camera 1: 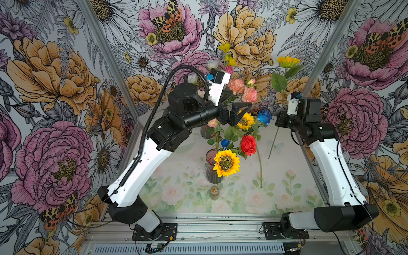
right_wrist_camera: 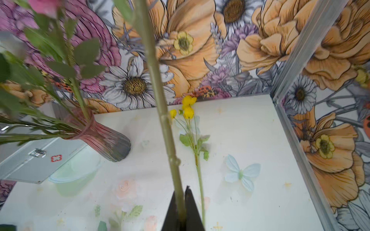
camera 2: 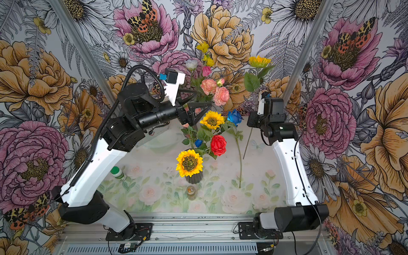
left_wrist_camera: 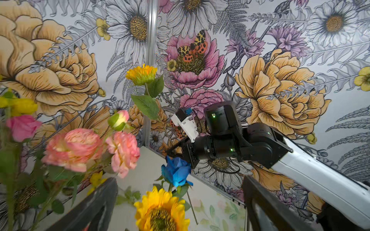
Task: Pick out yellow flowers from the vase
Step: Place the flower at the center of the board.
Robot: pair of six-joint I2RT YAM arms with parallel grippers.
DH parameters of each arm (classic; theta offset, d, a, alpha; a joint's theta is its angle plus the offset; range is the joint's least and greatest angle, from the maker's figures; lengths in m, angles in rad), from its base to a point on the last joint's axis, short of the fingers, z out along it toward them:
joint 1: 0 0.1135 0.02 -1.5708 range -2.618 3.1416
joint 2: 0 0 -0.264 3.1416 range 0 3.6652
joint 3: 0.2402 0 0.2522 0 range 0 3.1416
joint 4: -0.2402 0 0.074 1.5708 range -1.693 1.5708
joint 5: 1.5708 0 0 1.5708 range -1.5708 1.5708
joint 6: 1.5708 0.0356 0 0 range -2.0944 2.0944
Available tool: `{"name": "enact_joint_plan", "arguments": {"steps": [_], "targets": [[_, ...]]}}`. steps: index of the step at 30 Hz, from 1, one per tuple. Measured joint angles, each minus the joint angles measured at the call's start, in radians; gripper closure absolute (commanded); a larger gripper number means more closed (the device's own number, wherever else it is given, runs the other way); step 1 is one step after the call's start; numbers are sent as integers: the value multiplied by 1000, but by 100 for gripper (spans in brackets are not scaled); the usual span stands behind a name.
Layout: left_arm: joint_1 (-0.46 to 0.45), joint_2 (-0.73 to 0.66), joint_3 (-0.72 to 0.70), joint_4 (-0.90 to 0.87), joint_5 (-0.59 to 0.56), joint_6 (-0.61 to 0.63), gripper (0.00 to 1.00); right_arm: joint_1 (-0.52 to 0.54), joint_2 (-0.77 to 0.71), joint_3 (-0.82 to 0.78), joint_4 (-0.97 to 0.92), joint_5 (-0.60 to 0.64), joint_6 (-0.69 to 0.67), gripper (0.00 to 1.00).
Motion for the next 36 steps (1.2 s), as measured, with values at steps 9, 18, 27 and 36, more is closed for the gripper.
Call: {"name": "enact_joint_plan", "arguments": {"steps": [9, 18, 27, 36], "targets": [[131, -308, -391, -22, -181, -26, 1, 21, 241, -81, 0, 0, -1, 100], [254, -530, -674, -29, -212, -108, 1, 90, 388, -112, 16, 44, -24, 100], [256, -609, -892, -30, -198, -155, 1, 103, 468, -143, 19, 87, -27, 100], [190, -694, -1063, -13, -194, -172, 1, 106, 529, -157, 25, 122, -27, 100]]}}
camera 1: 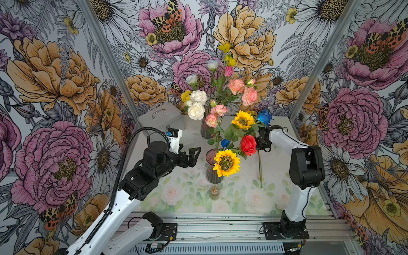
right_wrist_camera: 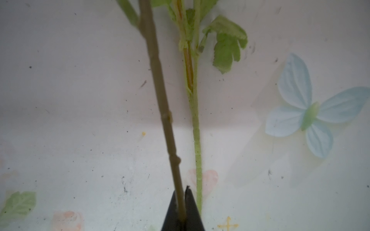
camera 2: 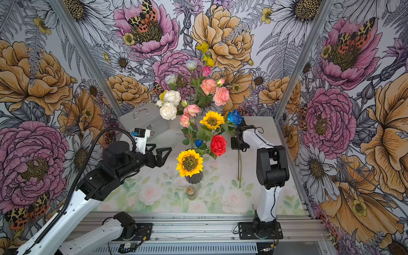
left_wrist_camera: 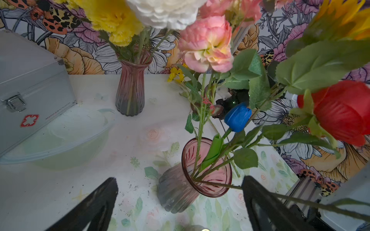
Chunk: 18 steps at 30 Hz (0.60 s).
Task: Pick out yellow flowers from the vase
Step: Place the flower at the center of the board.
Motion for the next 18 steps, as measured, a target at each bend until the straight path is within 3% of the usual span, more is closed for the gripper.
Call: {"name": "enact_joint_plan", "arguments": {"steps": [6, 13, 18], "targets": [[-88, 0, -58, 24, -4, 0, 1, 0, 41, -21, 2, 29, 0, 100], [-125, 10, -90, 92, -19, -5, 1, 0, 52, -35, 3, 55, 0, 87], [-164, 19, -116, 121, -34, -7, 1, 0, 52, -35, 6, 62, -3, 73]]}}
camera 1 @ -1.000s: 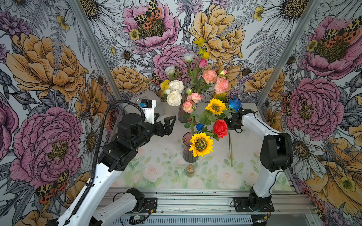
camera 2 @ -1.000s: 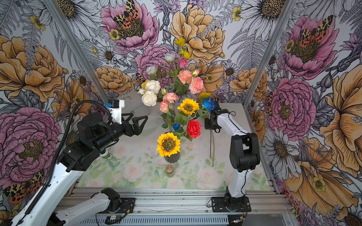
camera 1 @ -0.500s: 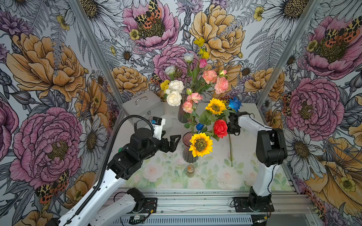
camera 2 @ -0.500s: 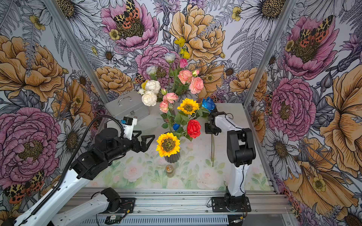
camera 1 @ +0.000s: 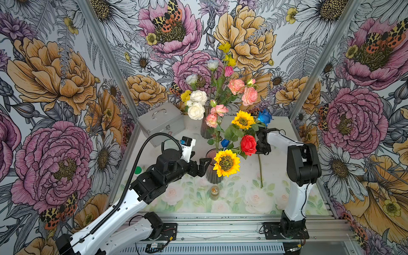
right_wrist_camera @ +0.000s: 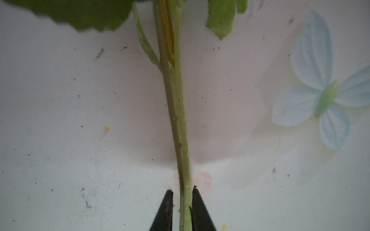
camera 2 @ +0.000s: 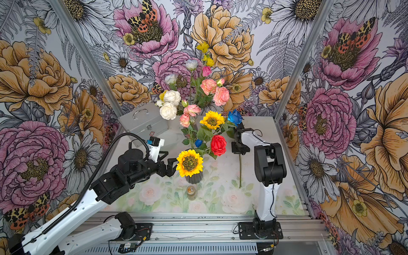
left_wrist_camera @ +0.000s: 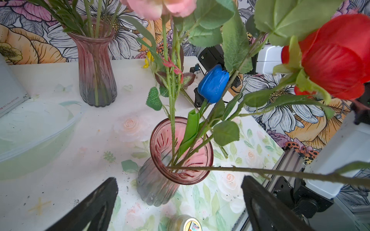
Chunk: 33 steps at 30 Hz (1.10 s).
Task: Pick out yellow flowers from the vase
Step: Place the flower at the center of the board.
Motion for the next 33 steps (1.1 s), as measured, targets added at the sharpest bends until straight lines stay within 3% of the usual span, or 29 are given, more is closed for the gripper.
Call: {"name": "enact_joint_plan", "arguments": {"steps": [10, 18, 26, 33], "targets": [[-75, 5, -9, 25, -45, 5, 1, 2, -18, -10, 2, -2, 21, 34], [-122, 10, -58, 47, -77, 12, 1, 6, -165, -53, 3, -7, 65, 3], [-214, 45, -117, 204, -95, 55, 2, 6, -230, -62, 13, -13, 94, 1], [-248, 117, -123, 349, -124, 101, 10, 6, -251, -98, 16, -15, 98, 1]]}}
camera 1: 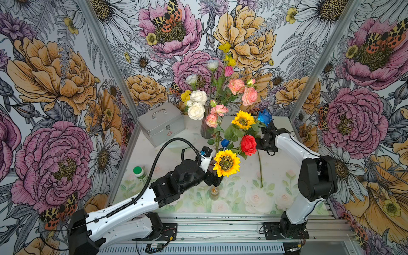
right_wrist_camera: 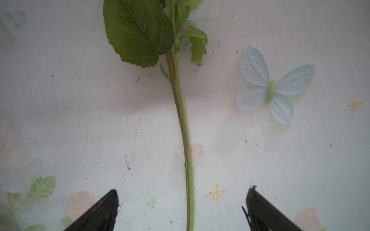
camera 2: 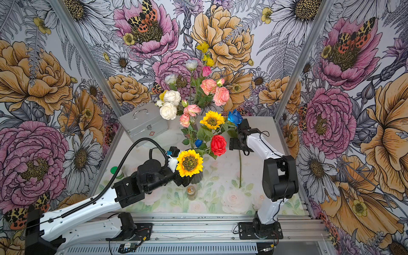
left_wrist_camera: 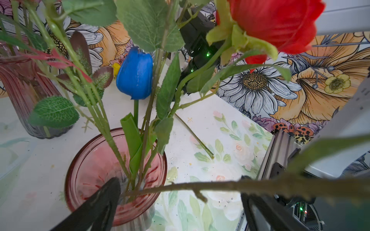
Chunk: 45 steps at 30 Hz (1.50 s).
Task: Pick out yellow flowers from the vase
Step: Place the flower at the center of the board, then pick up the flower from the vase.
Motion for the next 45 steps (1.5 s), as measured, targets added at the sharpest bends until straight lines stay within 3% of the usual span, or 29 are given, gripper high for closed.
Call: {"name": "enact_joint_plan", "arguments": {"steps": [7, 14, 17, 26, 45], "targets": [[-9, 11, -16, 116, -50, 40, 37, 0, -11, -5, 10, -4, 6, 0], [-10, 11, -26, 193, -64, 66, 55, 0, -15, -5, 14, -14, 6, 1], [-11, 11, -30, 206, -63, 70, 72, 0, -15, -5, 14, -15, 6, 1], [-11, 10, -22, 186, -85, 117, 99, 0, -57, -13, 13, -16, 10, 0], [6, 15, 385, -167, -145, 243, 100, 0, -196, -19, 13, -43, 21, 0]]}}
